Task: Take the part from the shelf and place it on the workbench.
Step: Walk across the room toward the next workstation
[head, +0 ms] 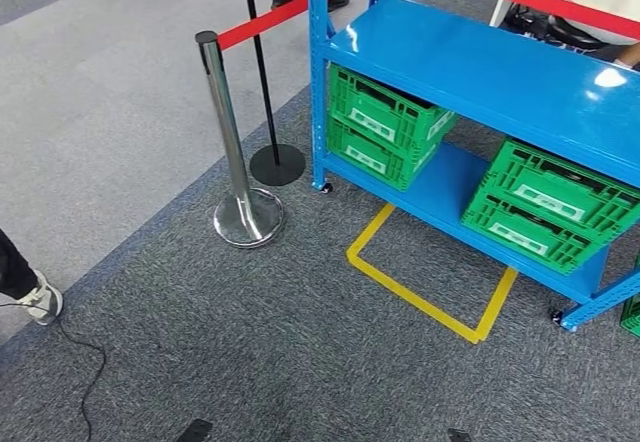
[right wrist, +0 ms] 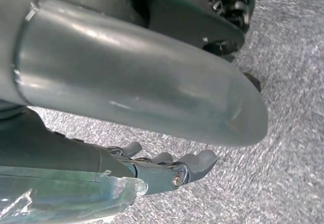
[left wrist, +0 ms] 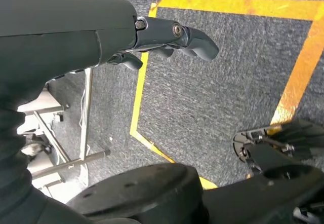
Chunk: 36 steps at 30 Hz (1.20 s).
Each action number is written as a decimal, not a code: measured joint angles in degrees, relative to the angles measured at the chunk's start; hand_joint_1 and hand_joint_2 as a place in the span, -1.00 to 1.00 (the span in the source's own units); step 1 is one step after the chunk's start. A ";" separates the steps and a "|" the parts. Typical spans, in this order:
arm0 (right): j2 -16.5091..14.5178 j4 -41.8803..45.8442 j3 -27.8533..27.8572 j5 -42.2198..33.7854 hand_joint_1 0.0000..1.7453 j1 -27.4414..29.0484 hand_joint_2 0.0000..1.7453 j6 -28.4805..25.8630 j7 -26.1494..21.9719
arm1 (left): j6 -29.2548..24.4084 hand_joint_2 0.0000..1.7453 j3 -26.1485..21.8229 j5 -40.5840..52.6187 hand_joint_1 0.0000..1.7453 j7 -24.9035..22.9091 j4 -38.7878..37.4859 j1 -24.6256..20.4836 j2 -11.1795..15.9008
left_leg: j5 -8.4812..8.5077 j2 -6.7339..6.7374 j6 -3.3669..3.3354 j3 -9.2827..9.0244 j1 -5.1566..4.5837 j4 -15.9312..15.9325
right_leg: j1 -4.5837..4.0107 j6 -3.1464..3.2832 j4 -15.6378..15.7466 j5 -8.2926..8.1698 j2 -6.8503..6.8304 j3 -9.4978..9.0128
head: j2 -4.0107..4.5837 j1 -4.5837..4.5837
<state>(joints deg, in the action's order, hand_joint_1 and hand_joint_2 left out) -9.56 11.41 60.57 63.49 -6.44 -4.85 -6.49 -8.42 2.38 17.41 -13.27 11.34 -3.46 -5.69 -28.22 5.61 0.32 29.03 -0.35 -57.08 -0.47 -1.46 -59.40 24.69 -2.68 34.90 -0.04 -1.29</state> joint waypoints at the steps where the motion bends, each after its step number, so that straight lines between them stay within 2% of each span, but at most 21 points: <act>1: 0.01 0.00 0.00 -0.01 -1.00 0.10 -1.00 0.00 0.05 | 0.02 1.00 0.00 0.04 -1.00 0.16 0.00 -0.08 -0.05 | -0.15 0.20 0.30 -0.16 0.08 0.06 | 0.09 0.31 0.17 -0.07 0.60 -0.02 | 0.00 -0.02; 3: 0.03 0.00 0.01 -0.02 -1.00 0.26 -1.00 -0.02 0.16 | 0.04 1.00 0.00 0.08 -1.00 0.38 0.00 -0.18 -0.17 | -1.66 -1.47 0.99 0.50 0.26 -1.84 | 0.42 0.92 0.55 -0.24 1.75 -0.21 | 0.00 0.19; 5: 0.03 0.00 0.01 -0.02 -1.00 0.30 -1.00 -0.08 0.27 | 0.09 1.00 -0.02 0.08 -1.00 0.60 -0.01 -0.19 -0.27 | -4.99 -4.15 1.43 3.57 0.38 -8.19 | 0.68 1.30 0.71 -0.32 2.85 -0.23 | 0.00 0.49; 7: 0.03 0.00 0.01 -0.08 -1.00 0.42 -1.00 -0.13 0.33 | 0.23 1.00 -0.05 0.10 -1.00 0.74 -0.02 -0.45 -0.32 | -7.29 -5.00 1.60 7.01 0.41 -14.92 | 0.75 1.41 0.70 -0.33 4.09 -0.18 | 0.00 0.55; 8: 0.03 0.00 0.01 -0.13 -1.00 0.53 -1.00 -0.15 0.34 | 0.32 1.00 -0.07 0.14 -1.00 0.74 -0.02 -0.59 -0.35 | -6.88 -5.08 1.62 7.61 0.42 -15.97 | 0.81 1.38 0.70 -0.35 4.82 -0.20 | 0.00 0.54; 10: 0.03 0.00 0.02 -0.26 -1.00 0.64 -1.00 -0.20 0.35 | 0.50 1.00 -0.07 0.29 -1.00 0.62 -0.02 -0.60 -0.38 | -3.12 -5.69 1.66 5.89 0.60 -11.91 | 1.02 1.13 0.67 -0.50 6.50 -0.25 | 0.00 0.55; 12: 0.04 0.01 0.02 -0.34 -1.00 0.56 -1.00 -0.25 0.37 | 0.62 1.00 -0.07 0.48 -1.00 0.49 -0.05 -0.39 -0.44 | 0.33 -8.20 1.77 2.79 1.15 -4.51 | 1.13 0.55 0.47 -0.71 8.16 0.06 | 0.00 0.63; 14: 0.05 0.02 0.02 -0.36 -1.00 0.56 -1.00 -0.31 0.39 | 0.67 1.00 -0.07 0.58 -1.00 0.44 -0.09 -0.31 -0.50 | 0.88 -9.98 1.48 1.45 1.43 -0.77 | 1.13 -0.28 0.39 -1.07 9.41 0.75 | 0.00 0.73; 16: 0.06 0.01 0.02 -0.37 -1.00 0.88 -1.00 -0.33 0.43 | 0.68 1.00 -0.08 0.61 -1.00 0.44 -0.09 -0.42 -0.65 | 0.84 -9.20 0.66 1.41 1.33 -0.35 | 1.30 -1.09 0.67 -1.52 10.29 1.31 | 0.00 0.78; 18: 0.07 0.01 0.02 -0.37 -1.00 1.18 -1.00 -0.34 0.48 | 0.68 1.00 -0.08 0.66 -1.00 0.44 -0.09 -0.41 -0.78 | 1.13 -7.91 -0.20 1.29 1.34 -0.10 | 1.20 -1.57 -0.81 -0.68 8.49 2.34 | 0.00 0.45; 21: 0.07 0.00 0.02 -0.37 -1.00 0.90 -1.00 -0.33 0.50 | 0.65 1.00 -0.10 0.69 -1.00 0.44 -0.09 -0.12 -0.77 | 1.07 -5.51 -0.94 1.19 0.93 0.01 | 1.02 -1.88 -11.05 4.37 3.86 7.21 | 0.00 -0.17; 23: 0.07 0.00 0.01 -0.37 -1.00 0.87 -1.00 -0.31 0.50 | 0.64 1.00 -0.11 0.69 -1.00 0.44 -0.09 -0.04 -0.73 | 0.92 -3.93 -1.07 1.06 0.69 0.00 | 1.05 -1.93 -15.73 5.73 3.14 9.21 | 0.00 -0.15; 24: 0.07 0.00 0.01 -0.38 -1.00 0.94 -1.00 -0.31 0.51 | 0.64 1.00 -0.11 0.69 -1.00 0.44 -0.09 -0.04 -0.71 | 0.80 -3.23 -1.07 0.91 0.64 0.00 | 1.04 -1.89 -14.83 4.82 2.97 8.51 | 0.00 -0.16; 25: 0.07 0.01 0.02 -0.38 -1.00 0.99 -1.00 -0.31 0.51 | 0.64 1.00 -0.11 0.70 -1.00 0.44 -0.09 -0.04 -0.72 | 0.64 -2.60 -1.00 0.68 0.62 0.00 | 1.02 -1.80 -11.76 3.14 2.55 6.65 | 0.00 -0.16; 27: 0.08 0.01 0.02 -0.39 -1.00 0.85 -1.00 -0.31 0.50 | 0.63 1.00 -0.11 0.74 -1.00 0.43 -0.09 -0.02 -0.71 | 0.19 -1.46 -0.61 0.18 0.46 -0.03 | 0.73 -1.44 -3.85 0.53 0.31 2.03 | 0.00 -0.18; 28: 0.08 0.01 0.02 -0.39 -1.00 0.68 -1.00 -0.31 0.49 | 0.63 1.00 -0.11 0.78 -1.00 0.42 -0.09 0.00 -0.69 | 0.00 -1.01 -0.34 0.02 0.31 -0.06 | 0.53 -1.12 -1.38 0.06 -0.55 0.58 | 0.00 -0.14; 29: 0.09 0.00 0.02 -0.40 -1.00 0.55 -1.00 -0.30 0.48 | 0.61 1.00 -0.11 0.82 -1.00 0.40 -0.09 0.01 -0.66 | -0.11 -0.56 -0.08 -0.11 0.16 -0.04 | 0.33 -0.78 -0.28 0.13 -0.98 -0.02 | 0.00 -0.08; 31: 0.09 0.00 0.02 -0.42 -1.00 0.50 -1.00 -0.29 0.48 | 0.57 1.00 -0.11 0.99 -1.00 0.34 -0.09 -0.09 -0.63 | -0.23 0.28 0.47 -0.35 0.09 0.13 | 0.20 -0.01 -0.13 0.10 0.09 0.07 | -0.01 0.00; 32: 0.09 0.01 0.02 -0.43 -1.00 0.56 -1.00 -0.28 0.49 | 0.55 1.00 -0.11 1.08 -1.00 0.32 -0.09 -0.16 -0.63 | -0.47 -0.04 0.81 -0.45 0.17 0.05 | 0.29 0.32 0.03 0.01 0.67 0.08 | -0.01 0.04; 34: 0.09 0.01 0.02 -0.43 -1.00 0.48 -1.00 -0.28 0.50 | 0.52 1.00 -0.11 1.20 -1.00 0.31 -0.09 -0.18 -0.63 | -2.46 -2.26 1.44 0.69 0.35 -2.71 | 0.65 0.92 0.41 -0.21 1.87 -0.02 | -0.01 0.29; 36: 0.09 0.01 0.02 -0.43 -1.00 0.31 -1.00 -0.27 0.50 | 0.51 1.00 -0.14 1.20 -1.00 0.41 -0.10 -0.26 -0.63 | -5.99 -4.52 1.75 4.24 0.42 -9.88 | 0.85 1.22 0.49 -0.28 3.10 0.02 | 0.00 0.57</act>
<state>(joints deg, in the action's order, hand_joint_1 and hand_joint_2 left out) -9.47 11.41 60.59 63.06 -6.13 -5.13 -5.99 -7.91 2.24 18.61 -12.85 11.24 -3.72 -6.32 -34.20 1.08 2.07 33.27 0.07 -66.96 0.37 -0.24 -58.91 24.42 0.42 34.92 -0.04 -0.72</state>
